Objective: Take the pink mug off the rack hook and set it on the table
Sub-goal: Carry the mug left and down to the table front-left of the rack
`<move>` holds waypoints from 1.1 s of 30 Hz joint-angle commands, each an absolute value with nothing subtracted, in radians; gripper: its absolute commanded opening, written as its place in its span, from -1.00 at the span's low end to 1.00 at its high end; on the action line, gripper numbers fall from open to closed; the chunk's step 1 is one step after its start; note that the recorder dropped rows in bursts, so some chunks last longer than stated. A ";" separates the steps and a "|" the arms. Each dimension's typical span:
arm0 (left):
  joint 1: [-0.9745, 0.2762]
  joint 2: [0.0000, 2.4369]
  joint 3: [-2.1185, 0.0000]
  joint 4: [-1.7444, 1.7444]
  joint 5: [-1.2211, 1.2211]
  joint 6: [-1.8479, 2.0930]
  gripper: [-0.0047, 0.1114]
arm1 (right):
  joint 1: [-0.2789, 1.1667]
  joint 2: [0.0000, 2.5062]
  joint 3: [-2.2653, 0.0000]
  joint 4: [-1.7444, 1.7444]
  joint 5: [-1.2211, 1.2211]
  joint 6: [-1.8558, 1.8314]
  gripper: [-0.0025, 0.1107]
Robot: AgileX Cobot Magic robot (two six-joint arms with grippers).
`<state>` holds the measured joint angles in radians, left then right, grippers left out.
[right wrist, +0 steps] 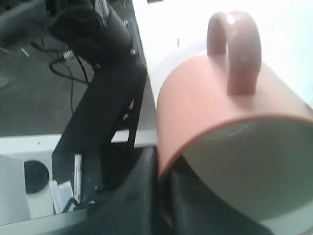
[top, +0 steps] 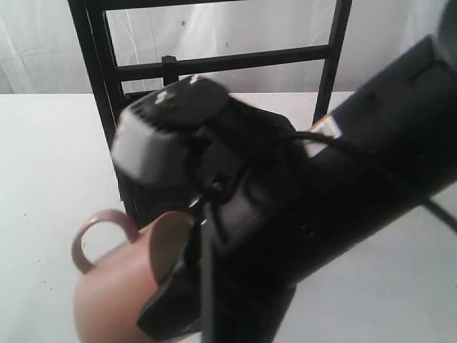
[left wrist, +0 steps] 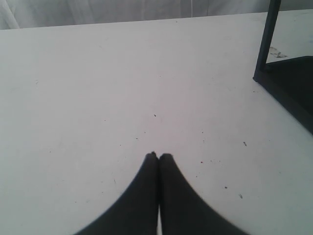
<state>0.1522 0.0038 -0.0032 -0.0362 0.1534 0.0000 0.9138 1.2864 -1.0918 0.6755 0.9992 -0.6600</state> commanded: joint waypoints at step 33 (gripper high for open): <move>0.146 0.000 0.000 -0.046 0.150 0.000 -0.92 | 1.186 1.738 -1.501 0.048 1.094 -0.199 -0.96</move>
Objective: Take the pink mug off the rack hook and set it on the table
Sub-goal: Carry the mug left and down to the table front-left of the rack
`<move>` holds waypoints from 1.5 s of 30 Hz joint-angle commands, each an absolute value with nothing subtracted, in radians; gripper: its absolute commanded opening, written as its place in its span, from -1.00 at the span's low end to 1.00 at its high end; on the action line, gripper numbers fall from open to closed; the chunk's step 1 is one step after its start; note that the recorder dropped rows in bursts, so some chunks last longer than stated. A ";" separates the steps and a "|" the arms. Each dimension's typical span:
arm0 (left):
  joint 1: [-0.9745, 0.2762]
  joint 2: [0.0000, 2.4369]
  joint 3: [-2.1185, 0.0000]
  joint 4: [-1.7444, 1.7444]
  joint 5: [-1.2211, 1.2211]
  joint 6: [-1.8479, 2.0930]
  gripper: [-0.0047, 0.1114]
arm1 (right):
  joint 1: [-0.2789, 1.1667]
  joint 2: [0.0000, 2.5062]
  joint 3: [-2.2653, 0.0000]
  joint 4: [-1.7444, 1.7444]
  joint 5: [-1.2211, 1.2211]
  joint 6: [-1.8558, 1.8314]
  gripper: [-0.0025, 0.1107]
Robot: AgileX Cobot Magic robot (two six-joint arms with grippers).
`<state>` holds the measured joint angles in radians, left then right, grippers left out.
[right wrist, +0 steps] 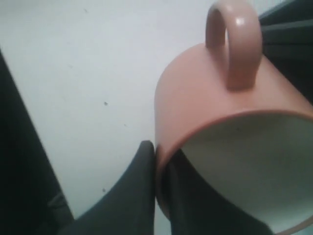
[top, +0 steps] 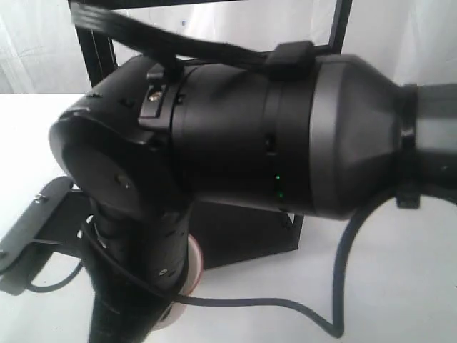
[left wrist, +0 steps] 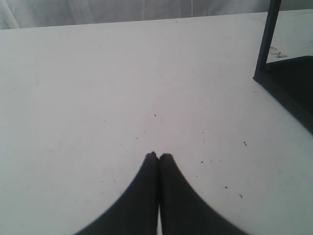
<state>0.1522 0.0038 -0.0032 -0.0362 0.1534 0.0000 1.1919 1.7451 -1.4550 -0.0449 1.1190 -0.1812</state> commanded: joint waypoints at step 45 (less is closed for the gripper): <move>0.146 0.000 0.000 -0.046 0.150 0.000 -0.92 | 1.076 2.051 -1.744 0.216 1.167 -0.366 -0.96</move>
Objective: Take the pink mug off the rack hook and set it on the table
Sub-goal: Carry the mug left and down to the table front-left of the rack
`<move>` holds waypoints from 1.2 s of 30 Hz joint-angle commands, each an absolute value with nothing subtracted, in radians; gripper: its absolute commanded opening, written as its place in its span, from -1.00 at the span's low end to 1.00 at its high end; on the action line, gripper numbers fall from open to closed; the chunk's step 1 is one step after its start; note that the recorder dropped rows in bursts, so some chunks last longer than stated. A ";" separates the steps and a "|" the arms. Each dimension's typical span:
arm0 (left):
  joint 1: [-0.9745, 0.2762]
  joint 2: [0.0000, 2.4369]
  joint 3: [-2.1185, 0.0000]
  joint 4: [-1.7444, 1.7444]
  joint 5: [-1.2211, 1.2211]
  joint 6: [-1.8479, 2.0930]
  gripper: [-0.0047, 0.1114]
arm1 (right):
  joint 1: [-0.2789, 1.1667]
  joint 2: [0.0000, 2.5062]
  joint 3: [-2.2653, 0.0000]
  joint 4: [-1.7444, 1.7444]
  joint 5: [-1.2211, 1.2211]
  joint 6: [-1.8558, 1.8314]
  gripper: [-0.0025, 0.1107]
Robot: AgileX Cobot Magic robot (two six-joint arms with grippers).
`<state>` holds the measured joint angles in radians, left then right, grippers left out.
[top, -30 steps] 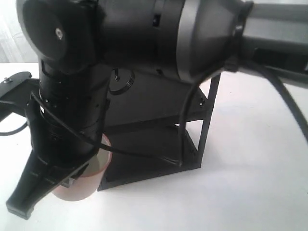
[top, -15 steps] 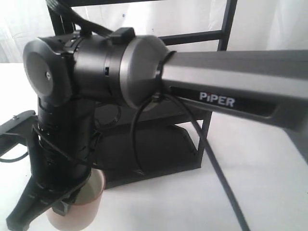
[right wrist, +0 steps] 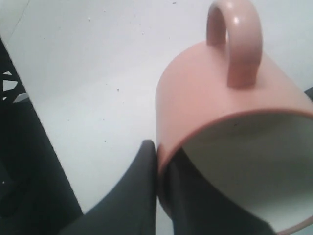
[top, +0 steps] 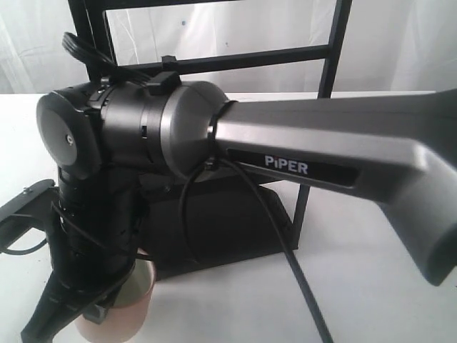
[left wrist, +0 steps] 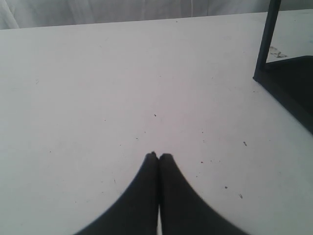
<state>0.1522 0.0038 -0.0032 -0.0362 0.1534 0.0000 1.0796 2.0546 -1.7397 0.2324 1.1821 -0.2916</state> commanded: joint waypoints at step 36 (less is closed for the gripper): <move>0.146 0.000 0.000 -0.046 0.150 0.000 -0.92 | 1.076 2.086 -1.744 0.209 1.170 -0.419 -0.56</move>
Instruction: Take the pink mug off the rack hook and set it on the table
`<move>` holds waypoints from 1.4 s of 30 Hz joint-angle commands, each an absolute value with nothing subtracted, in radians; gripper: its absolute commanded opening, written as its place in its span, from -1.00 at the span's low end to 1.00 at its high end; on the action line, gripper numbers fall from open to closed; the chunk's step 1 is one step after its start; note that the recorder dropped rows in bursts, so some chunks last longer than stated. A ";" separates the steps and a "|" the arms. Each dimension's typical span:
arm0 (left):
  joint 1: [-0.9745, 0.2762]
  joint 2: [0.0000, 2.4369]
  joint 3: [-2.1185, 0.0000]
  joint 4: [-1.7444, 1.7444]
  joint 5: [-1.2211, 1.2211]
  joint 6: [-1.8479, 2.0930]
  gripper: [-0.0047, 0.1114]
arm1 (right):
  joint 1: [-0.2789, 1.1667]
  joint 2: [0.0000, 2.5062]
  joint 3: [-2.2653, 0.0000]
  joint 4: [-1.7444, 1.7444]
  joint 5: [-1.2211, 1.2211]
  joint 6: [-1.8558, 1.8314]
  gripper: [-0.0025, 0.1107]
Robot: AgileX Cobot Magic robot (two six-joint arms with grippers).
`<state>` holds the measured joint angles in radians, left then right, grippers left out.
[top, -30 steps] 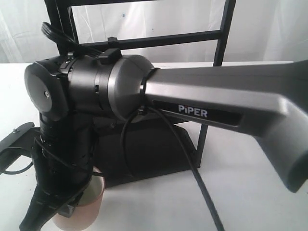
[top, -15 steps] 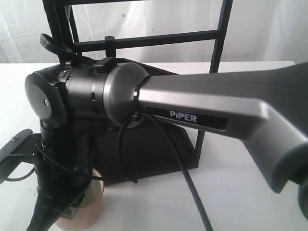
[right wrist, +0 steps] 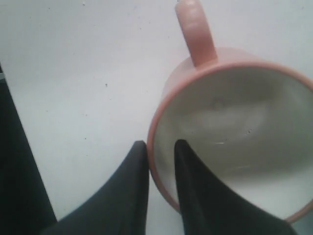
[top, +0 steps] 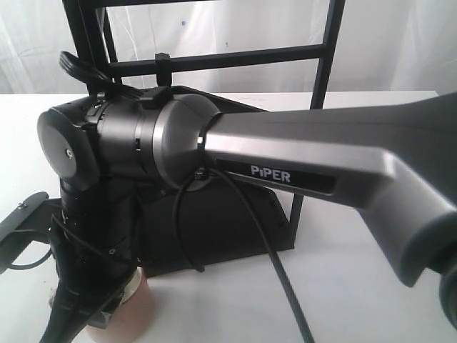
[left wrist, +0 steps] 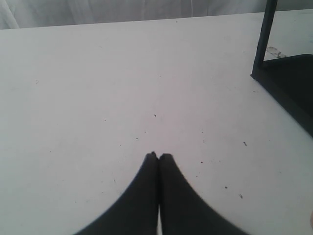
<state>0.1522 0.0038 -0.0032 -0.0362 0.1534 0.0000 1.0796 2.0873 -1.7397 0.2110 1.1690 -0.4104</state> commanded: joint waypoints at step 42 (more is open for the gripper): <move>0.146 0.000 0.000 -0.046 0.150 0.000 -0.92 | 0.855 1.245 -0.962 -0.583 1.221 0.012 -0.41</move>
